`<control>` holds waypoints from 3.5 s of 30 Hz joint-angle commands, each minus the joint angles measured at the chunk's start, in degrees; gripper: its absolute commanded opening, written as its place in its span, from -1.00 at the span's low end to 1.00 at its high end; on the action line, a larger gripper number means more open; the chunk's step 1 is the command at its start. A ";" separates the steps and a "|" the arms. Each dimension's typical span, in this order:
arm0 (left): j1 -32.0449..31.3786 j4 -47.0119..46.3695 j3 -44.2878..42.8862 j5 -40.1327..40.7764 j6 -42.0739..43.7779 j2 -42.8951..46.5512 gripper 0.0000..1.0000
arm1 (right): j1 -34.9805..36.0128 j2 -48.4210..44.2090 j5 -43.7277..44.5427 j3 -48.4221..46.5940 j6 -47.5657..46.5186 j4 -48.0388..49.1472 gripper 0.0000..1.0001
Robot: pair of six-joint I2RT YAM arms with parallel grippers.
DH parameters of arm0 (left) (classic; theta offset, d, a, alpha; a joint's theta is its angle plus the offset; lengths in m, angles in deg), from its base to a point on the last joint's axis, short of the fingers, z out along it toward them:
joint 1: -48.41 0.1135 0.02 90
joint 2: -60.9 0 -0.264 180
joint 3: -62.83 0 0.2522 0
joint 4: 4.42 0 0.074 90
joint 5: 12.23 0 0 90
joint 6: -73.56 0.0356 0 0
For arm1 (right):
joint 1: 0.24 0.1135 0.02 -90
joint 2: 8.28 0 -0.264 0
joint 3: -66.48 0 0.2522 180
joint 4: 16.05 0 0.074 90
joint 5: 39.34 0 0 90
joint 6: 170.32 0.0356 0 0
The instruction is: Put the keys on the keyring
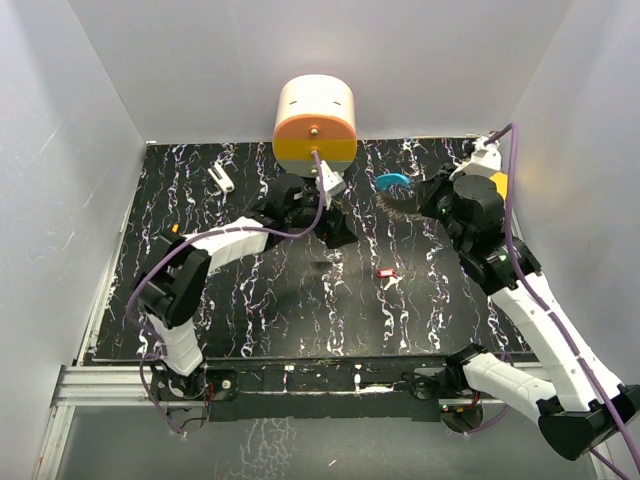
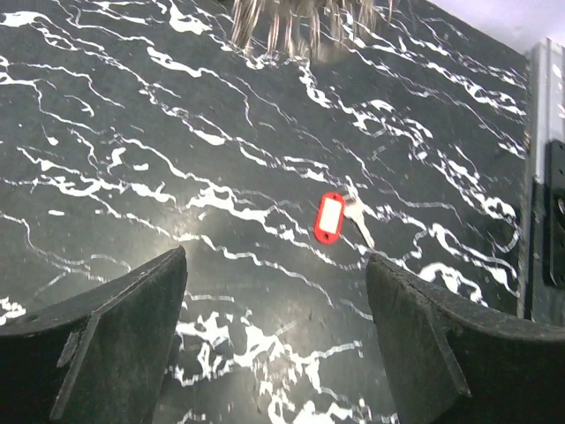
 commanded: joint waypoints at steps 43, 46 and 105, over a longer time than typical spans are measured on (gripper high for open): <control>-28.73 -6.68 -10.66 55.29 -12.78 -19.28 0.28 | -10.19 2.26 13.40 -8.02 -0.23 -10.21 -0.84; -29.95 -6.41 -10.44 56.05 -13.30 -19.56 0.27 | -10.19 2.20 12.91 -7.60 0.13 -10.23 -0.85; -29.22 -9.87 -6.85 59.85 -6.12 -20.38 -0.45 | -10.64 1.26 9.91 -3.91 0.58 -7.89 -0.85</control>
